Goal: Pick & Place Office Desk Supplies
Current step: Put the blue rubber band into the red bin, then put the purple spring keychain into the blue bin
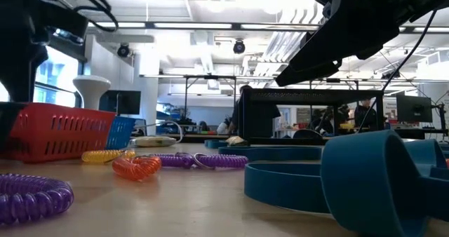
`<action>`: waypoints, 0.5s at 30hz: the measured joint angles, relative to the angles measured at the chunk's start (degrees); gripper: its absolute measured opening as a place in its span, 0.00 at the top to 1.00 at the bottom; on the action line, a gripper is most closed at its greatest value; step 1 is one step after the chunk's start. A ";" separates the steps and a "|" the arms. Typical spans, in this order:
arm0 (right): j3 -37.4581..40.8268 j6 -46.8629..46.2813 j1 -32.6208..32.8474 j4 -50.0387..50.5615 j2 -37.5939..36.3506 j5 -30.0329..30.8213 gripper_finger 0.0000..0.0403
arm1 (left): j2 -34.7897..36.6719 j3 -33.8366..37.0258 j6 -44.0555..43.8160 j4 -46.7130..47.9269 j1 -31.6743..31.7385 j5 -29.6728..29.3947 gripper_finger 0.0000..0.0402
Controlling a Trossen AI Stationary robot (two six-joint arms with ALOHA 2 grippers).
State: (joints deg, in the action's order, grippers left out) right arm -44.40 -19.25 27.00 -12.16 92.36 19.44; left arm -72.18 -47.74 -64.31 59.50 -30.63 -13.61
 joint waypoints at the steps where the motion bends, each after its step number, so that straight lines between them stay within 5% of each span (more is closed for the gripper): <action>1: 0.00 0.00 0.00 0.00 0.00 0.00 0.35 | 0.01 -0.64 0.62 0.76 0.29 -0.02 0.73; 15: 0.00 0.01 0.00 0.10 0.00 -0.03 0.35 | 0.09 -11.90 10.06 6.38 2.32 -5.50 0.73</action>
State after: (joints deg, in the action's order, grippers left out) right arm -44.40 -19.25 27.00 -12.06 92.36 19.41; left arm -72.10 -59.64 -54.25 65.88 -28.32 -19.10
